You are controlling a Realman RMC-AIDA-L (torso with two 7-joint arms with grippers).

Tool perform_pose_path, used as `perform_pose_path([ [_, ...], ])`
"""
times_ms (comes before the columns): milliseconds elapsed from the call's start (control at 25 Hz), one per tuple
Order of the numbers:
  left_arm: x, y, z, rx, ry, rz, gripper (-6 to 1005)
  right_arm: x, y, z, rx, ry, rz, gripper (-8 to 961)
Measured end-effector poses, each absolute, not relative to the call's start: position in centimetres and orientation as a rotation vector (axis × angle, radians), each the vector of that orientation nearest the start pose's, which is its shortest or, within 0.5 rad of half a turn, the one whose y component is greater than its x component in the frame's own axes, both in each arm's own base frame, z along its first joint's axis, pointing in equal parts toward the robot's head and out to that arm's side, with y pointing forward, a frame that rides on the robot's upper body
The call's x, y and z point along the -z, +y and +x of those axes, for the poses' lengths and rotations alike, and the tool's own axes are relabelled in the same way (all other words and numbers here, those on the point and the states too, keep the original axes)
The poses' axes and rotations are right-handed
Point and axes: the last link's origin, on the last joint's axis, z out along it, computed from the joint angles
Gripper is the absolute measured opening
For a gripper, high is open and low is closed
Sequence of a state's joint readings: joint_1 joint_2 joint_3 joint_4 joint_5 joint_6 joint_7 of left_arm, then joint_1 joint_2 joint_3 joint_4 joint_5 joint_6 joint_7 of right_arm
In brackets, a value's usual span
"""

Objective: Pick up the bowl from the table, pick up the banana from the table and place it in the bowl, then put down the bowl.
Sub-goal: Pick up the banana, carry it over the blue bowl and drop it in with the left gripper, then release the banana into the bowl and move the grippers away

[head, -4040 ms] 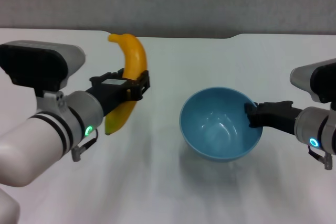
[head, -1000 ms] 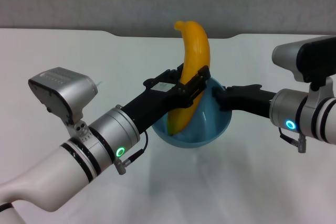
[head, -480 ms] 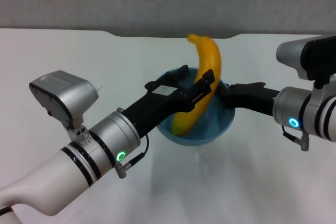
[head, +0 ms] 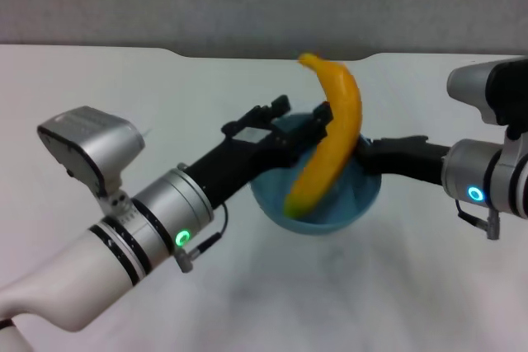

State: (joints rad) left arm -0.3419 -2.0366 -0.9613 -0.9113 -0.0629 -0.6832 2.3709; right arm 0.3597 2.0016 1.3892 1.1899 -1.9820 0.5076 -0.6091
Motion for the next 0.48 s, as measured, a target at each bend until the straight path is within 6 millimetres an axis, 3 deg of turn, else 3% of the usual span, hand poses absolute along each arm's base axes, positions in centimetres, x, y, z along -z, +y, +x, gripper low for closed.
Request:
perform_pose_path([
  [200, 7.3, 34.8, -17.6, 1.075, -0.879, -2.09, 742, 3.2, 38.6, 21.7, -0.355, 1.088, -2.22, 76],
  [480, 5.9, 36.7, -20.5, 0.821, -0.92, -2.046, 752, 4.2, 41.1, 20.8, -0.221, 1.087, -2.316, 77],
])
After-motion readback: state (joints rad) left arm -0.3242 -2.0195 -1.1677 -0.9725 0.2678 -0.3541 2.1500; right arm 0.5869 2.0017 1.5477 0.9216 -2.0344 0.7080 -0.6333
